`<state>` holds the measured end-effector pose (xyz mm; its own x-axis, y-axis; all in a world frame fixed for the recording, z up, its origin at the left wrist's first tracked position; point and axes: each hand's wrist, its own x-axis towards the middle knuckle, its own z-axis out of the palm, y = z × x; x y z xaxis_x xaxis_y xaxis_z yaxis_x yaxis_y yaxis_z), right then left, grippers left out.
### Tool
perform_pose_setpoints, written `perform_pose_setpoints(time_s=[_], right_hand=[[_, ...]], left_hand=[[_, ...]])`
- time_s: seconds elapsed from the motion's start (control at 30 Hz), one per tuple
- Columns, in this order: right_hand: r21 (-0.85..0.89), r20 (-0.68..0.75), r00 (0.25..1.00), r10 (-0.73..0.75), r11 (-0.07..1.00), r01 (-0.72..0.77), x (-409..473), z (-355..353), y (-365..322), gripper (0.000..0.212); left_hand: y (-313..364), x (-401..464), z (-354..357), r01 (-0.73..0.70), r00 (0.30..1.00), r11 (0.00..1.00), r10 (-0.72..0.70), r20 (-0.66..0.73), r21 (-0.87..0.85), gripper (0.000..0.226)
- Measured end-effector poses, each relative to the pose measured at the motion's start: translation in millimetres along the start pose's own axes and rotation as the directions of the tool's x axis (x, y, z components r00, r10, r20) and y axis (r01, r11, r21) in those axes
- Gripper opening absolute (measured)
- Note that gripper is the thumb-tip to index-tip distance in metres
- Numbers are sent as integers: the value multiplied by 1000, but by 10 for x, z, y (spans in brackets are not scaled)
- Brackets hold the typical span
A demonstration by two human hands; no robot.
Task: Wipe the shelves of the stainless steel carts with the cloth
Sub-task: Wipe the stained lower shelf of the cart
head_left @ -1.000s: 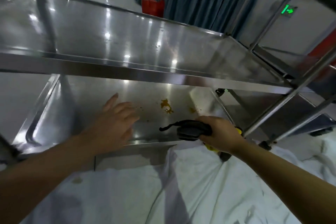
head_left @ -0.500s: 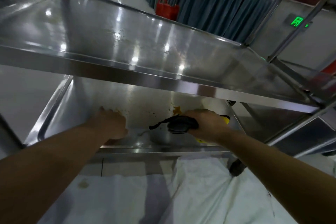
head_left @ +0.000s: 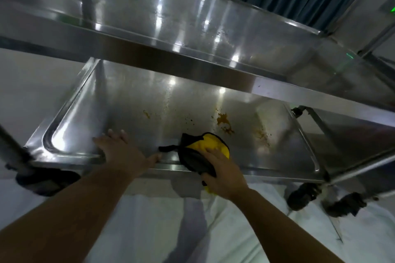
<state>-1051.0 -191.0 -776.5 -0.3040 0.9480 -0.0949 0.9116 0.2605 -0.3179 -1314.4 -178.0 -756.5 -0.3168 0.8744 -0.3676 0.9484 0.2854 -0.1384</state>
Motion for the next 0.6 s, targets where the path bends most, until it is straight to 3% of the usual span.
perform_pose_setpoints(time_s=[0.1,0.23,0.33,0.5,0.6], right_hand=[[116,-58,980,189,977,-181,-59,-102,366,64],[248,-72,888,455,870,-426,-27,-223,696,55],[272,-114,914,389,897,-348,176,-171,509,44],[178,-54,990,127,977,-115,549,136,-327,52],[156,46,999,11,988,-18,748,358,-904,50]], left_hand=[[-11,33,67,-19,999,998,17,-30,-53,128],[9,84,64,-15,1000,1000,15,23,-15,127],[16,159,118,-20,999,999,21,33,-36,129],[-16,262,300,-40,998,988,46,37,-148,128],[-109,266,423,-111,992,985,101,-82,-130,118]])
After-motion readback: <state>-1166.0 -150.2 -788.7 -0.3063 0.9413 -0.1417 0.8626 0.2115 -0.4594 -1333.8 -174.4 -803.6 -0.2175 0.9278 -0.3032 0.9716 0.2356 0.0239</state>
